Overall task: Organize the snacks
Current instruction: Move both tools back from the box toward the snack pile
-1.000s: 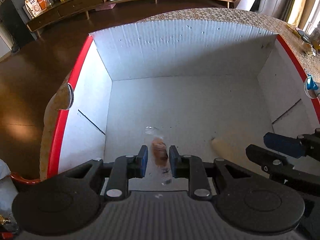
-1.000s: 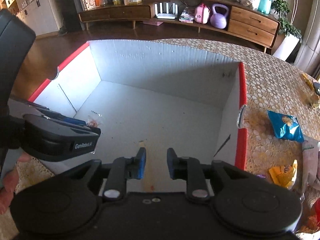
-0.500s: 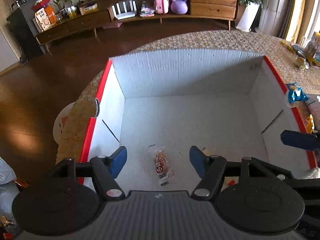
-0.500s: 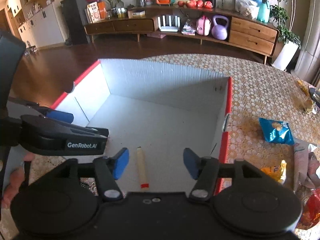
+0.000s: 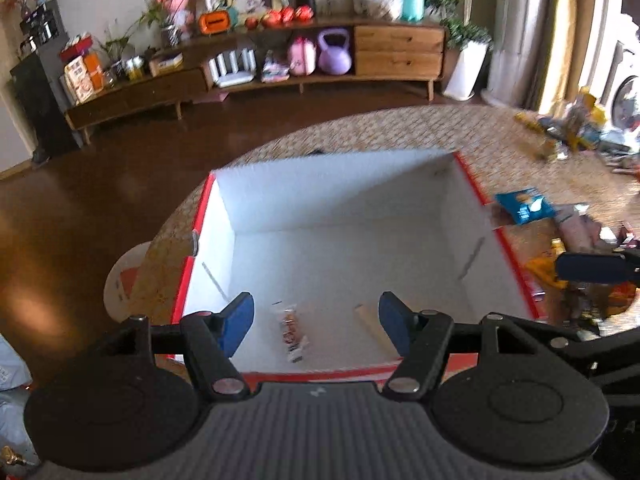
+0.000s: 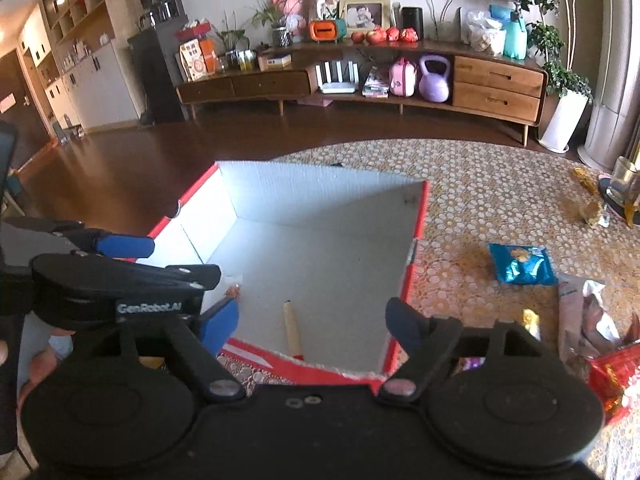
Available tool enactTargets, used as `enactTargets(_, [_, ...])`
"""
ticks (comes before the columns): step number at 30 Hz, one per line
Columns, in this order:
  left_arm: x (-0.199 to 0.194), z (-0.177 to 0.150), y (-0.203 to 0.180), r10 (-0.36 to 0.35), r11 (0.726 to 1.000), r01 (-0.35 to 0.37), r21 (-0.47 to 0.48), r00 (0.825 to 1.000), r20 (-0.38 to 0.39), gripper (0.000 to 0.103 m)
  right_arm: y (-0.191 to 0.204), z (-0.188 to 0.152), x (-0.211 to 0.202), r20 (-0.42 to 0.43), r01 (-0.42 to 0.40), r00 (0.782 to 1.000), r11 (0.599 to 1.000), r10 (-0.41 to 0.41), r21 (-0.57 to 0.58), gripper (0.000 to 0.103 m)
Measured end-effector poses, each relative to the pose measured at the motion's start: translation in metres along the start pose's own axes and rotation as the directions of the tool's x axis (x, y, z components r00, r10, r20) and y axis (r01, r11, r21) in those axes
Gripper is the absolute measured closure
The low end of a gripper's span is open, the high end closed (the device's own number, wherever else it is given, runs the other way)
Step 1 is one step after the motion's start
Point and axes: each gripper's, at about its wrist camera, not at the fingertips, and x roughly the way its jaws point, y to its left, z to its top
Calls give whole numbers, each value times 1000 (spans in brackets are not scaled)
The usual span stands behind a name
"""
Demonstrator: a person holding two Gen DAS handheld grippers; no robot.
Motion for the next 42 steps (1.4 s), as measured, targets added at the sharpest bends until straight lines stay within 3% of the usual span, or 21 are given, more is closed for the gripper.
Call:
enactTargets(4, [-24,-5,-15,-32,999,31,19,998,47,34,-13,-8,-25,23,-9,1000,1000,8,11,15])
enactTargets(6, [-35,-6,-25,-45,999,44,23,996,70,27,-21,-13,-39,40,-10,999,1000,10,15,11])
enactTargets(14, [-72,-19,-69,-121,992,112,62,976,183,25,-62,-39,-92,112,23,993,999,-27,42,0])
enactTargets(17, [-76,-24,-85,-154,988,143,65,968,199,17,-81,-51,-110,140,29,989,997,-39,73,0])
enactTargets(23, [-73,-37,-121,-183,982,167,84,954,239,16,-123,-84,-134,161,75,982,989,-96,128,0])
enactTargets(31, [-43,-51,-168,-273,959,253,126,945,181,16,-177,-113,-148,153,157,970,966,-190,204,0])
enactTargets(42, [25,-57,-225,-348,929,345,137,937,0,16,-226,-122,-135,126,202,961,937,-245,285,0])
